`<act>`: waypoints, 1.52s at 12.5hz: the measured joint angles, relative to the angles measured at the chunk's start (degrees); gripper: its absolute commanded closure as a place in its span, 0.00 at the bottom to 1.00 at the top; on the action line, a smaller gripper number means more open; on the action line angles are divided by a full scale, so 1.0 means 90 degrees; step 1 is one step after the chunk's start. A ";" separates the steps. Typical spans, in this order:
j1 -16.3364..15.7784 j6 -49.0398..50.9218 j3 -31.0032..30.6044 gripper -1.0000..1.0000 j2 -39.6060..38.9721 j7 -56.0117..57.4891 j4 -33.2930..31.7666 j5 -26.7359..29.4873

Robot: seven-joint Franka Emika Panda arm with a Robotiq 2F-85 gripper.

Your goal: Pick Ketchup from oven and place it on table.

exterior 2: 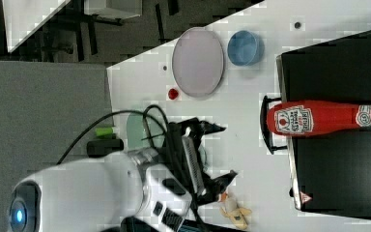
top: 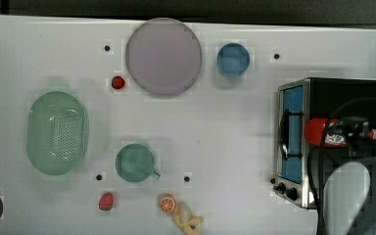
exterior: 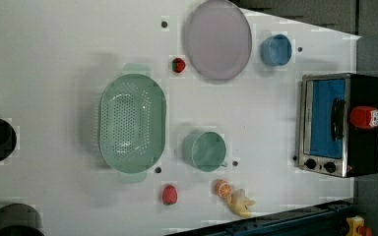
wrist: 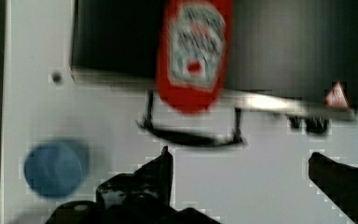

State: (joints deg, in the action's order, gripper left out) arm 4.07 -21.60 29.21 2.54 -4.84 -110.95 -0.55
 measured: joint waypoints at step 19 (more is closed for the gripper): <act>0.0349 -0.0970 0.0305 0.38 -0.2338 0.0000 0.0758 0.1064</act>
State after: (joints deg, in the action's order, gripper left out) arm 7.21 -30.33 31.95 -18.51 -4.84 -104.13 9.02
